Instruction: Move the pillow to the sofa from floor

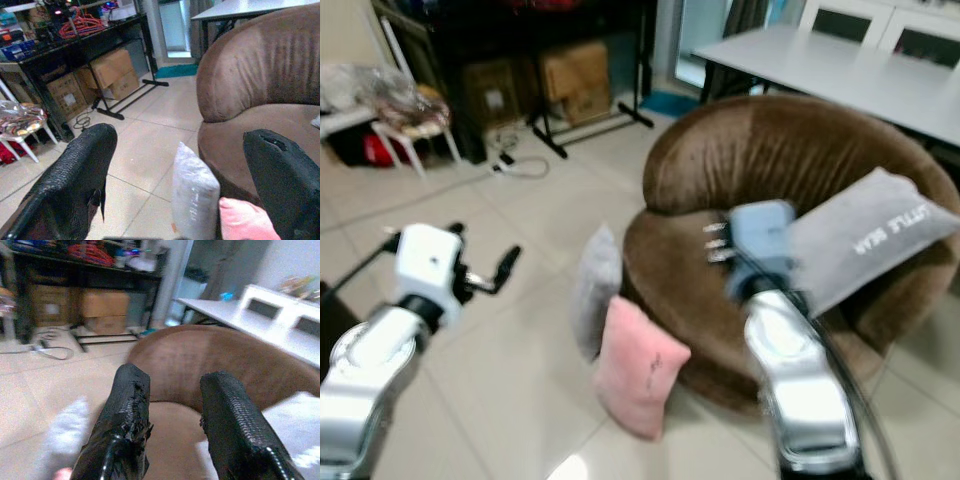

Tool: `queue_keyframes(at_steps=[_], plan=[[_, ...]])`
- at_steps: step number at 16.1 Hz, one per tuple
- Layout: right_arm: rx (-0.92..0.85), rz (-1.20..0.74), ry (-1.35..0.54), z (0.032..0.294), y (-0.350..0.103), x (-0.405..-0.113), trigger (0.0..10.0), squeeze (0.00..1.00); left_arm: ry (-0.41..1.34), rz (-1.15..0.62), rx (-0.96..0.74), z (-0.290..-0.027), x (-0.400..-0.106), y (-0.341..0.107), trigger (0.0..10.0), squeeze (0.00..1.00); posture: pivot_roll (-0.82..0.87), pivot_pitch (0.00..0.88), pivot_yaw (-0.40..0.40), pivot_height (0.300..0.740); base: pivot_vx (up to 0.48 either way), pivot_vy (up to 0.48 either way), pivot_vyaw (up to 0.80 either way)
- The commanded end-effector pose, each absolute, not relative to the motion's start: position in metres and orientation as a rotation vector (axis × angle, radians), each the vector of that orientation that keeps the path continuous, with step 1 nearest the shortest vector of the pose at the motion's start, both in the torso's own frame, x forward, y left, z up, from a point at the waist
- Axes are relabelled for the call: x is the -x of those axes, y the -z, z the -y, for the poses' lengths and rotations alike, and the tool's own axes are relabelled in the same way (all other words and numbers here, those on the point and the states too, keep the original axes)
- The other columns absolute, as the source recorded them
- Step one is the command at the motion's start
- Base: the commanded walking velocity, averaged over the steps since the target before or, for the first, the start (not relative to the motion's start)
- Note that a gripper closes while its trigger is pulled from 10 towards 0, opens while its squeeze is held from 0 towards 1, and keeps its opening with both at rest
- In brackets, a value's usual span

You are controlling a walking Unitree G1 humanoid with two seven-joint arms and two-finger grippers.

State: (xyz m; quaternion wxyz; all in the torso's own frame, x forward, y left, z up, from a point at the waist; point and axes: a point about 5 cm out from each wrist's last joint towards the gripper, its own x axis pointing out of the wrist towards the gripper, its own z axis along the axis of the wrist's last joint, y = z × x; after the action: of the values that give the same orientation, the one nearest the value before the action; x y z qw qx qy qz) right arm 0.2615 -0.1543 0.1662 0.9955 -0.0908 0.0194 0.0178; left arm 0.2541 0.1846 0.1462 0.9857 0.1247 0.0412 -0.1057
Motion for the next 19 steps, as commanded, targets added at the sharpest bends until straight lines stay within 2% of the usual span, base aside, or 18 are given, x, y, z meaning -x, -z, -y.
queue_keyframes(at_steps=[1,5,11,14,16,19], plan=[[0.175,-0.038,-0.013,0.162,-0.169,-0.262,10.0,0.0,0.236,-0.068,-0.24,-0.179,-0.256,-0.149,10.0,0.0,-0.07,0.0,-0.002,0.74,0.274,0.0,0.0],[0.061,-0.06,0.015,0.168,-0.165,-0.26,10.0,0.0,0.24,-0.068,-0.24,-0.178,-0.256,-0.149,10.0,0.0,-0.07,0.0,0.001,0.74,0.272,0.0,0.0],[0.122,-0.126,0.019,0.166,-0.154,-0.258,10.0,0.0,0.264,-0.069,-0.244,-0.175,-0.257,-0.149,10.0,0.0,-0.07,0.0,0.01,0.74,0.273,0.0,0.0],[0.057,-0.145,0.053,0.169,-0.15,-0.258,10.0,0.0,0.268,-0.067,-0.25,-0.175,-0.258,-0.15,10.0,0.0,-0.07,0.0,0.011,0.74,0.292,0.0,0.0],[0.089,-0.146,0.053,0.17,-0.15,-0.258,10.0,0.0,0.267,-0.065,-0.251,-0.174,-0.258,-0.15,10.0,0.0,-0.07,0.0,0.002,0.74,0.298,0.0,-0.79],[0.104,-0.135,0.038,0.167,-0.151,-0.259,10.0,0.0,0.269,-0.063,-0.252,-0.175,-0.258,-0.15,10.0,0.0,-0.06,0.0,0.002,0.74,0.296,0.0,0.0]])
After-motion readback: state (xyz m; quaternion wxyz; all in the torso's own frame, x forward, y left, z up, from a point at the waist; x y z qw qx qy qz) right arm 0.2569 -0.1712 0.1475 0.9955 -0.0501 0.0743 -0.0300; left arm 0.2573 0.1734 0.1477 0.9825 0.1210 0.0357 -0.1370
